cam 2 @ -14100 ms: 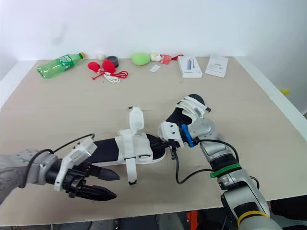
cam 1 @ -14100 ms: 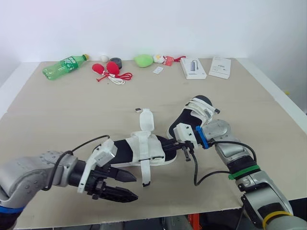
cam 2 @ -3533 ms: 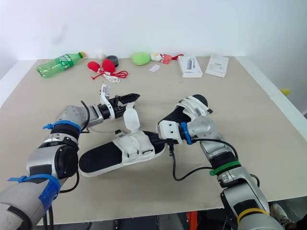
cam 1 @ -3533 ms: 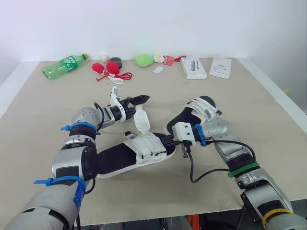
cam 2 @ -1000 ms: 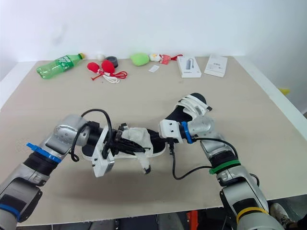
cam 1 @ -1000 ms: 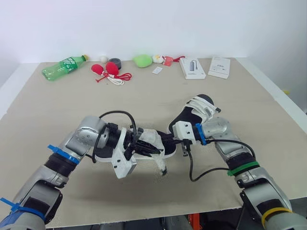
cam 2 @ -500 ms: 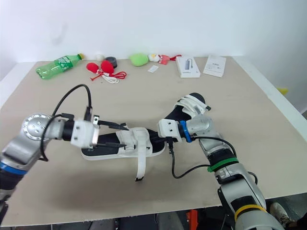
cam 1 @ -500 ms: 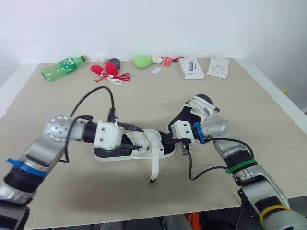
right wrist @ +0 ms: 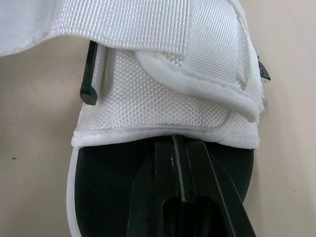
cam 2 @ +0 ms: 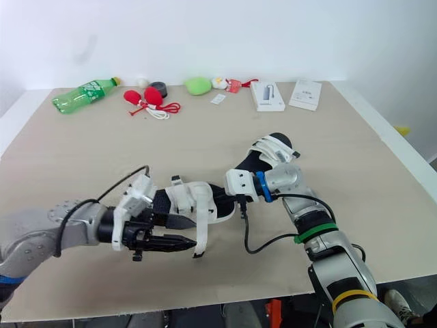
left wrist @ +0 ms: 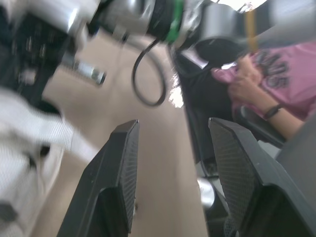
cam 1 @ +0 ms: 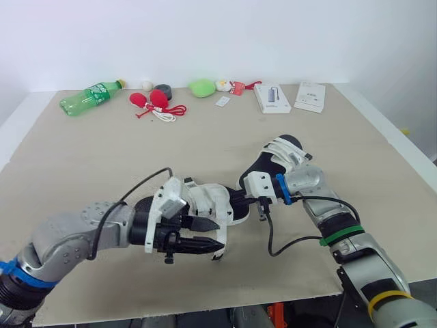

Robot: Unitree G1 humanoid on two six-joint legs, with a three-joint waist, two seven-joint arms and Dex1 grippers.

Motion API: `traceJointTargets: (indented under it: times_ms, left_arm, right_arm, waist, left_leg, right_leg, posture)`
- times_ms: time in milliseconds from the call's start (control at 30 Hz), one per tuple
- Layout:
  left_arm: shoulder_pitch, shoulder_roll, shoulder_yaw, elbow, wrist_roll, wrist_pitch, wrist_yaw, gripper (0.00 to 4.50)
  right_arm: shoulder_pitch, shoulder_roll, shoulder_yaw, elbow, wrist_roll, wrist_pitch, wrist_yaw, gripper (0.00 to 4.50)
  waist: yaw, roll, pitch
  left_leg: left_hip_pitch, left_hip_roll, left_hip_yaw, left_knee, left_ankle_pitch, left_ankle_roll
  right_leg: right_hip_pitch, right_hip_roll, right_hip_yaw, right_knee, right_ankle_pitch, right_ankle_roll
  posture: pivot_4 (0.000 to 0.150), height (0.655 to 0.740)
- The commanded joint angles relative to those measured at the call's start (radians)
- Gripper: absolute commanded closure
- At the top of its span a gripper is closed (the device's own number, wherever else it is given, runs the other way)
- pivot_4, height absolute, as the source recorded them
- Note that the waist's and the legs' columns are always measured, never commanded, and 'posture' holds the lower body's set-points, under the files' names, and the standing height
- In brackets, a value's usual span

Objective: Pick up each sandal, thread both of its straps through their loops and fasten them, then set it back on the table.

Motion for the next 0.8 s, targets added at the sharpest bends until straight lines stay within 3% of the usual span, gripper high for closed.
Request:
traceJointTargets:
  times_ms: [33, 200, 467, 800]
  left_arm:
    - [-0.003, -0.048, -0.034, -0.007, 0.088, 0.043, 0.034, 2.21]
    - [0.007, -0.049, -0.053, -0.022, 0.141, 0.073, -0.002, 2.21]
    - [0.068, 0.001, 0.042, -0.001, 0.176, 0.076, -0.071, 2.21]
    - [0.032, -0.202, -0.058, 0.087, 0.340, 0.070, -0.028, 2.21]
  right_arm:
    - [0.033, -0.014, 0.029, 0.026, -0.056, 0.009, 0.007, 4.50]
    - [0.040, -0.021, 0.027, 0.016, -0.055, 0.009, 0.008, 4.50]
    - [0.060, -0.034, 0.024, -0.008, -0.054, 0.013, 0.011, 4.50]
    - [0.057, -0.029, 0.026, -0.010, -0.056, 0.019, 0.006, 4.50]
  waist:
    - [0.000, 0.000, 0.000]
    - [0.000, 0.000, 0.000]
    - [0.002, 0.000, 0.000]
    - [0.002, -0.001, -0.002]
  left_leg:
    - [0.000, 0.000, 0.000, 0.000, 0.000, 0.000]
    - [0.000, 0.000, 0.000, 0.000, 0.000, 0.000]
    - [0.000, 0.000, 0.000, 0.000, -0.002, -0.003]
    - [-0.001, -0.001, 0.000, 0.000, -0.003, -0.004]
  right_leg:
    - [0.000, 0.000, 0.000, 0.000, 0.000, 0.000]
    - [0.000, 0.000, 0.000, 0.000, 0.000, 0.000]
    - [-0.002, 0.000, 0.000, -0.002, -0.001, -0.001]
    - [0.001, 0.000, 0.000, -0.004, -0.001, -0.001]
  posture:
    - [0.150, 0.7400]
    - [0.150, 0.7400]
    - [0.150, 0.7400]
    - [0.150, 0.7400]
